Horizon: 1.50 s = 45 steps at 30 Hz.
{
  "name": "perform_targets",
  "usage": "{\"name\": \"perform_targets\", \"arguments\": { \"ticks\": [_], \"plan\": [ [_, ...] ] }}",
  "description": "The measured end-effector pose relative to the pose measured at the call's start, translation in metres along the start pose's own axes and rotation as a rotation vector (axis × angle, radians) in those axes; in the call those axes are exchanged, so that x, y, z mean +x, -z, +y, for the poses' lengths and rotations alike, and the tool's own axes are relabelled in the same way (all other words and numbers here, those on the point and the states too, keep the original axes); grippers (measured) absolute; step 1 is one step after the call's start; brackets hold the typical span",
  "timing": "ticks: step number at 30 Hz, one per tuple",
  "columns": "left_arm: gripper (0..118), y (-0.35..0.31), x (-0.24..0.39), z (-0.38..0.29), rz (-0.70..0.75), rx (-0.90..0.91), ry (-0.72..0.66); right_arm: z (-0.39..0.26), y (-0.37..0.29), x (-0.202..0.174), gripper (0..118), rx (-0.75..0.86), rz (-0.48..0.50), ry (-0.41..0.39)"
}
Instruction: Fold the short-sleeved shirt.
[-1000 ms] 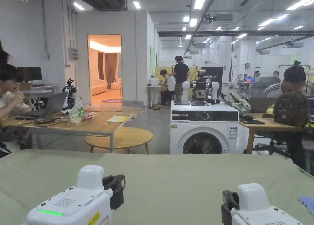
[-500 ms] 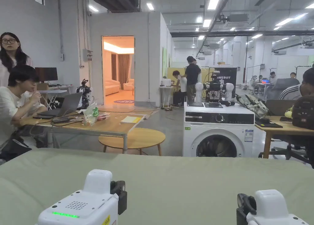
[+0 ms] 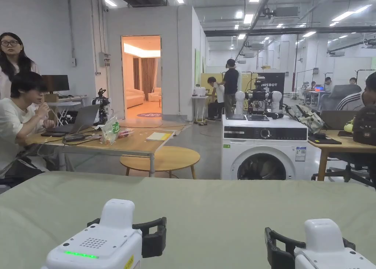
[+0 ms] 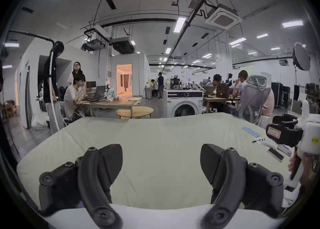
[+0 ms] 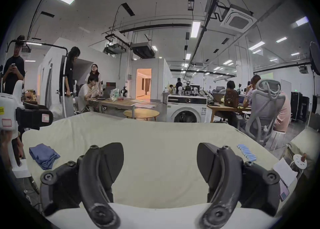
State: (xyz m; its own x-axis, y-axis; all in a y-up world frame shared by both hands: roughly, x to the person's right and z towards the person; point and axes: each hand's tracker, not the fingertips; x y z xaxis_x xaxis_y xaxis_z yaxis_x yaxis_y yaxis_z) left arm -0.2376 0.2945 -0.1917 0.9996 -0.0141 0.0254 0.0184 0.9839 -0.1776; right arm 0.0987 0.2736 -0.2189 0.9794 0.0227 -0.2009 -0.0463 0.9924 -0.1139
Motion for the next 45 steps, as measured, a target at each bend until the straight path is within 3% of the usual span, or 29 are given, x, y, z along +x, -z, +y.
{"name": "perform_targets", "arguments": {
  "ticks": [7, 10, 13, 16, 18, 20, 26, 29, 45],
  "plan": [
    [93, 0.0, -0.001, -0.002, -0.047, 0.024, -0.045, -0.005, 0.006, 0.001, 88, -0.041, 0.006, 0.005],
    [93, -0.004, -0.003, -0.007, -0.161, 0.091, -0.074, -0.005, 0.008, -0.001, 88, -0.059, -0.022, 0.015],
    [93, -0.01, 0.005, -0.008, -0.131, 0.107, -0.008, -0.006, 0.005, -0.001, 89, -0.031, -0.033, 0.015],
    [93, -0.008, 0.007, -0.003, -0.129, 0.085, -0.02, -0.003, 0.004, -0.004, 89, -0.031, -0.082, -0.044],
    [93, -0.005, 0.006, -0.001, -0.115, 0.053, -0.088, -0.002, 0.003, -0.002, 89, -0.033, -0.059, -0.032],
    [93, -0.002, 0.006, 0.0, -0.099, 0.046, -0.086, -0.001, 0.001, 0.001, 89, -0.037, 0.011, 0.03],
    [93, -0.002, 0.017, -0.004, -0.028, 0.026, 0.025, 0.003, -0.009, -0.006, 89, 0.0, -0.014, 0.013],
    [93, -0.004, 0.02, -0.004, -0.044, 0.039, 0.018, 0.006, -0.01, -0.007, 89, 0.004, -0.018, 0.029],
    [93, -0.011, 0.008, 0.004, -0.085, 0.016, -0.083, 0.026, -0.01, 0.002, 89, -0.178, 0.09, 0.351]
  ]
}}
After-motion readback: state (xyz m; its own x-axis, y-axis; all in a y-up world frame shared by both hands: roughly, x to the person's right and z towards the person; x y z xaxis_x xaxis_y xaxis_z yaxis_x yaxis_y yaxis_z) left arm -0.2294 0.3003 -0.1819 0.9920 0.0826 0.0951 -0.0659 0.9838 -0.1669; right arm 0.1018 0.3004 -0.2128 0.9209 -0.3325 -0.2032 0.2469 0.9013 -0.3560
